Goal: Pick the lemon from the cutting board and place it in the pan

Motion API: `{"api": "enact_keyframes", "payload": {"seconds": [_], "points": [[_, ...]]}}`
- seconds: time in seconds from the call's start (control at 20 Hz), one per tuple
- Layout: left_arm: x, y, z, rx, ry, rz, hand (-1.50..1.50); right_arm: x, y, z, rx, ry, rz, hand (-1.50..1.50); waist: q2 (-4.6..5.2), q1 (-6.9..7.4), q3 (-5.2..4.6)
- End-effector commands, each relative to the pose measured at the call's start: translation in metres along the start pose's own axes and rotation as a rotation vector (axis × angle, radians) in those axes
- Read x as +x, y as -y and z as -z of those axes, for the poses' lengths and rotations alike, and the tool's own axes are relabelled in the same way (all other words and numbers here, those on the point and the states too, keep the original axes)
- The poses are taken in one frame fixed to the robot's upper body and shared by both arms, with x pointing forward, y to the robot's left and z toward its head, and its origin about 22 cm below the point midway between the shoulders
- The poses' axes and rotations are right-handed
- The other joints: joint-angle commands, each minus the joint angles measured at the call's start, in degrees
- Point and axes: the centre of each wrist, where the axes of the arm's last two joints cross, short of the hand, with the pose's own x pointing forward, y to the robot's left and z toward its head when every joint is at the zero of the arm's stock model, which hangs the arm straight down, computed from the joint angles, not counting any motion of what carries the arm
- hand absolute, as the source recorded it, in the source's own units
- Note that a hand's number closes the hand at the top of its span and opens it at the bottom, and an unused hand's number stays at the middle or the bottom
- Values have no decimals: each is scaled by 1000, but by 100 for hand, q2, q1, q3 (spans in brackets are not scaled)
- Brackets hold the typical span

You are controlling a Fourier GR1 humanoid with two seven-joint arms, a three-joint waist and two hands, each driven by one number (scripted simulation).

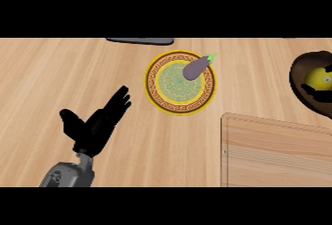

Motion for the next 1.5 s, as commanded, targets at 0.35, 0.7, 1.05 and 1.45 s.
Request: {"api": "enact_keyframes", "payload": {"seconds": [0.35,0.7,1.05,1.45], "points": [[-2,-4,-1,-5,-3,-10,0,-1,-14,-2,193,-104,45,-150,61,121,27],[-4,1,-3,-11,-3,-6,0,5,-3,11,69,-103,439,-150,38,26,35],[-6,1,-7,8,-3,-18,0,-21,38,-11,196,-181,581,-150,40,19,40],[-7,-2,-1,23,9,-18,0,-39,79,-30,327,-123,671,-150,48,-173,54]]}}
